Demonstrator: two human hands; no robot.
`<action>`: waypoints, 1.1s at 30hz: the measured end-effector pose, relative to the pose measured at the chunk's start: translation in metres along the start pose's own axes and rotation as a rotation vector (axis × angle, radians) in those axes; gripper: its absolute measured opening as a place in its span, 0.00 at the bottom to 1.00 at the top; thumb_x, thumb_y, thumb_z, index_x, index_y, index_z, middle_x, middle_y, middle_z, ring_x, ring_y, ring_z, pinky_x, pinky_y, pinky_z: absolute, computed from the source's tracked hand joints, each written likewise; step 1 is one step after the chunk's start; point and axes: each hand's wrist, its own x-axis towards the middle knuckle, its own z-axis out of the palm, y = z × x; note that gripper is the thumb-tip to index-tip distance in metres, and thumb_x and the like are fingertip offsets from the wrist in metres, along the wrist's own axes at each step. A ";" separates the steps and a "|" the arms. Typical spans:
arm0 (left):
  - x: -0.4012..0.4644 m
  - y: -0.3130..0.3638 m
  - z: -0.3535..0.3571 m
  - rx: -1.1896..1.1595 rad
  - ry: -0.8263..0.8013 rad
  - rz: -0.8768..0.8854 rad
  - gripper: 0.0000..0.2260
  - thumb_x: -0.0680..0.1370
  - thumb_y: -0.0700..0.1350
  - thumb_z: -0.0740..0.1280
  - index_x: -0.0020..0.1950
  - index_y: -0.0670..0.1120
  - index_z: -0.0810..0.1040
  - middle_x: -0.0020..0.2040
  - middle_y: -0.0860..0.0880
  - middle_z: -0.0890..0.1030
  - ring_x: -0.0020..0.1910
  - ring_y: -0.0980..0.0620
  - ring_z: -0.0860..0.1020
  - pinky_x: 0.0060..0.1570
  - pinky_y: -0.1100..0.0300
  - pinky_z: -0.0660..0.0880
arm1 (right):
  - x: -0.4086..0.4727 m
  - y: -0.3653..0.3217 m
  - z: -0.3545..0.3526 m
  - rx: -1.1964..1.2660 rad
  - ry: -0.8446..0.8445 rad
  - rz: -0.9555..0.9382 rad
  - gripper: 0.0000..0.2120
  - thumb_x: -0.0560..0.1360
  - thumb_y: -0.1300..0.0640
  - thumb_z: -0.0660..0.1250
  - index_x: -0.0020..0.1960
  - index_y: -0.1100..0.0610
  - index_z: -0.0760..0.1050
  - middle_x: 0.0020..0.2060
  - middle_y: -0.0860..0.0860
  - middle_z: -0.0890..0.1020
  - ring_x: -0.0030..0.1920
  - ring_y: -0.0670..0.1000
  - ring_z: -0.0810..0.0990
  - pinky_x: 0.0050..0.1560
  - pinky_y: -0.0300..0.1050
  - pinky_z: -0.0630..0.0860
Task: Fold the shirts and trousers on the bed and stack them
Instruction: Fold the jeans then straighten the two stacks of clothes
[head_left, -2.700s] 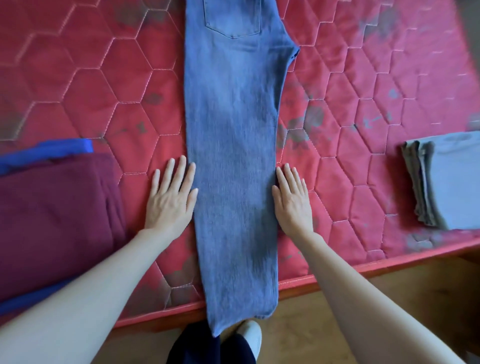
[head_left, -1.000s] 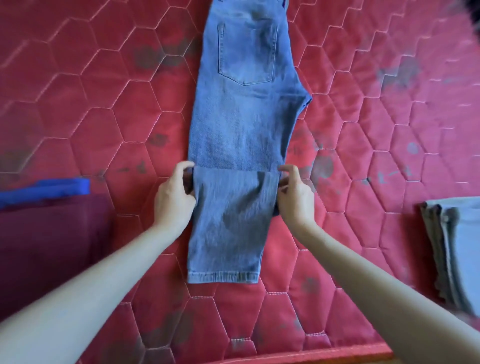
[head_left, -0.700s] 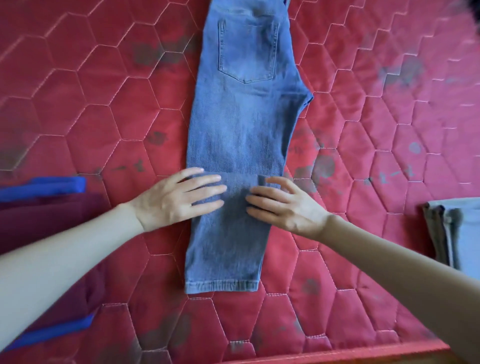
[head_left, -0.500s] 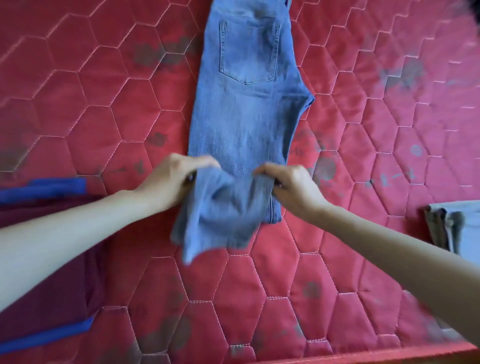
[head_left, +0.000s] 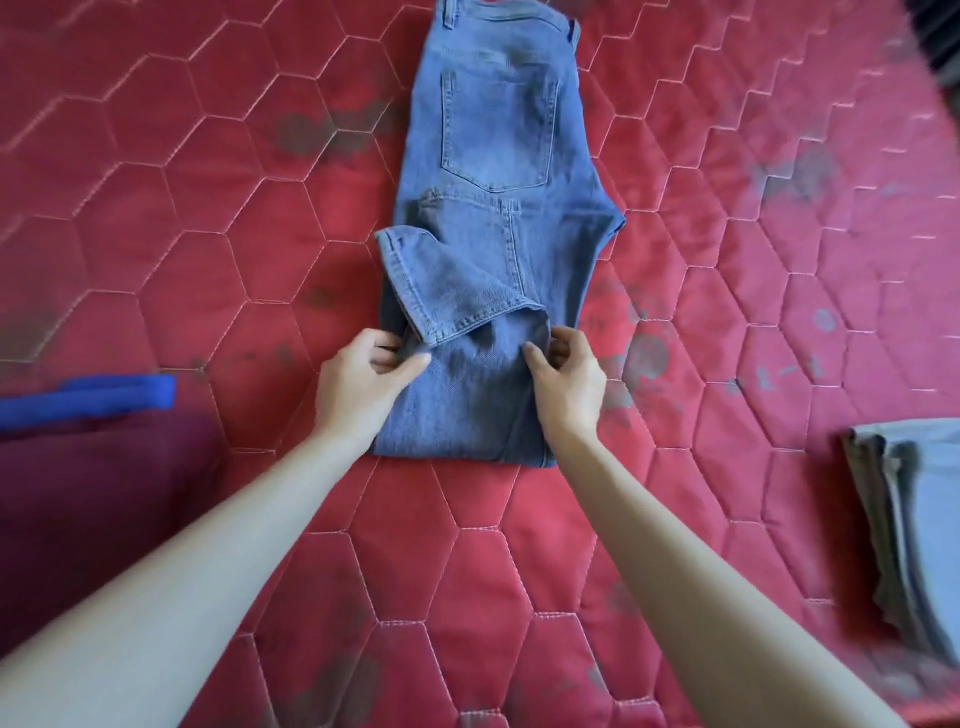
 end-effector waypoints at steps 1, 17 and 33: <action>-0.008 -0.003 -0.001 0.027 0.003 -0.014 0.11 0.69 0.54 0.76 0.44 0.56 0.76 0.39 0.59 0.81 0.39 0.62 0.80 0.43 0.67 0.75 | -0.006 0.003 -0.003 0.008 -0.003 0.012 0.14 0.73 0.53 0.71 0.58 0.54 0.76 0.49 0.47 0.82 0.53 0.49 0.80 0.56 0.45 0.73; -0.068 -0.044 -0.017 -0.024 -0.082 -0.026 0.10 0.68 0.42 0.78 0.46 0.50 0.81 0.40 0.57 0.84 0.40 0.64 0.79 0.44 0.66 0.72 | -0.095 0.049 -0.034 -0.108 -0.008 -0.013 0.19 0.65 0.51 0.79 0.52 0.51 0.76 0.47 0.46 0.77 0.48 0.48 0.78 0.49 0.43 0.73; -0.078 -0.045 -0.008 -0.054 0.083 -0.045 0.09 0.70 0.43 0.77 0.46 0.47 0.81 0.46 0.51 0.80 0.41 0.59 0.77 0.47 0.67 0.71 | -0.096 0.072 -0.037 0.090 0.030 -0.045 0.09 0.67 0.60 0.78 0.44 0.52 0.80 0.40 0.44 0.75 0.36 0.38 0.76 0.44 0.30 0.72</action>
